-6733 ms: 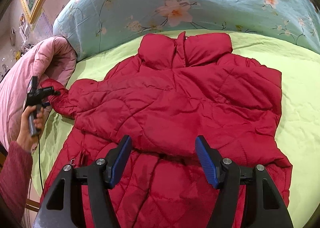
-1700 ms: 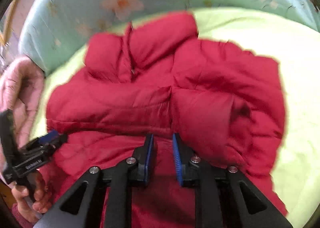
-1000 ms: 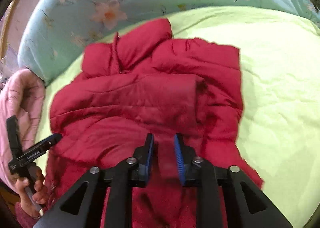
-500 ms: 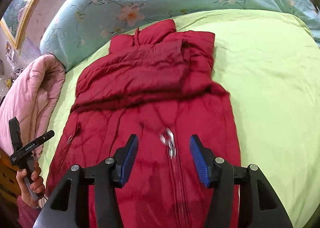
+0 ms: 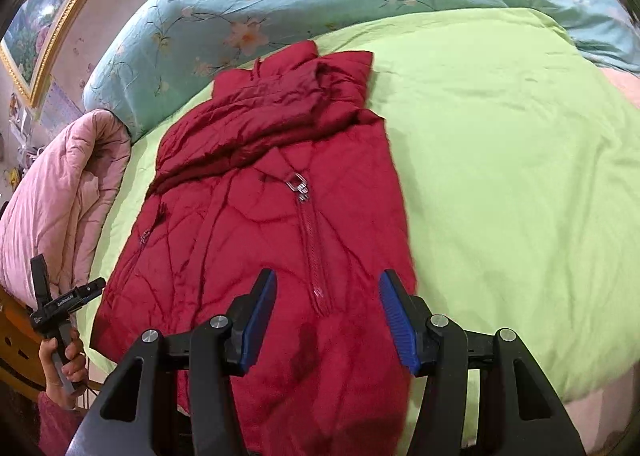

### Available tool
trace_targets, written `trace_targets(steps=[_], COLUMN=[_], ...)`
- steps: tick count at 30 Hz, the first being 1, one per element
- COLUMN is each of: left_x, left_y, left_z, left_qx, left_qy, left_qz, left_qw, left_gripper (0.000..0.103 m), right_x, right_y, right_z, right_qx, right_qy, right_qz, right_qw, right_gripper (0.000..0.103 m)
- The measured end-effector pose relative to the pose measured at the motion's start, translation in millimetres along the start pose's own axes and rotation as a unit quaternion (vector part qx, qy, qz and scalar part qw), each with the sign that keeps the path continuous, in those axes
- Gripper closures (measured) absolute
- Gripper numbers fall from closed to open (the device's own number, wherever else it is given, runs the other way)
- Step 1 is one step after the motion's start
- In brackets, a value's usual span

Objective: Fold large clothes

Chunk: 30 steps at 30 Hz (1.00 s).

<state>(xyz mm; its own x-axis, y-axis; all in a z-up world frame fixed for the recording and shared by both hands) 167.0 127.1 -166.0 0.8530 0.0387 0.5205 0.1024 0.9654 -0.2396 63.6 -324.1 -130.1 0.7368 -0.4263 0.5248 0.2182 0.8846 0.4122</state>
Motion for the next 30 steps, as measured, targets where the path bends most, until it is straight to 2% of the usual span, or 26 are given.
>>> trace_targets(steps=[5, 10, 13, 16, 22, 25, 30], left_x=[-17, -36, -41, -44, -52, -59, -67], left_y=[3, 4, -1, -3, -2, -3, -4], left_z=[0, -3, 1, 3, -8, -11, -9], left_qx=[-0.012, -0.04, -0.033, -0.046, -0.046, -0.052, -0.059], left_qy=[0.008, 0.022, 0.027, 0.037, 0.066, 0.076, 0.075], left_qz=[0.01, 0.033, 0.025, 0.028, 0.039, 0.041, 0.043], left_qw=[0.9998, 0.9984, 0.9988, 0.9979, 0.996, 0.9949, 0.9945], left_gripper=[0.031, 0.031, 0.031, 0.031, 0.031, 0.025, 0.025], right_x=[-13, -29, -40, -49, -69, -77, -89], right_y=[-10, -13, -15, -18, -28, -30, -24], right_z=[6, 5, 3, 3, -4, -7, -8], right_qx=[-0.005, -0.002, 0.0, 0.0, 0.008, 0.012, 0.018], right_qy=[-0.002, 0.011, 0.019, 0.024, 0.043, 0.054, 0.065], right_qz=[-0.017, -0.025, -0.03, -0.034, -0.056, -0.066, -0.061], right_qw=[1.0, 1.0, 0.999, 0.999, 0.997, 0.996, 0.996], right_gripper=[0.046, 0.045, 0.044, 0.041, 0.037, 0.035, 0.032])
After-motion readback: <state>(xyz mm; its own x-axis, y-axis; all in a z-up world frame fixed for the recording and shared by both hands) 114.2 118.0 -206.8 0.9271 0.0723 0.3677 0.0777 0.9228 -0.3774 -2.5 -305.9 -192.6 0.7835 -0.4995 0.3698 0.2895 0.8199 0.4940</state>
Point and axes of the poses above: each gripper's, at about its wrist camera, not at the fingertips, and z roughly against the way its jaws point, y to its left, x to its top, the point moved 3 cm from there along -z, roughly the way its jaws point, and after that the axes turned 6 degrees about -z, right-handed, at the moved point
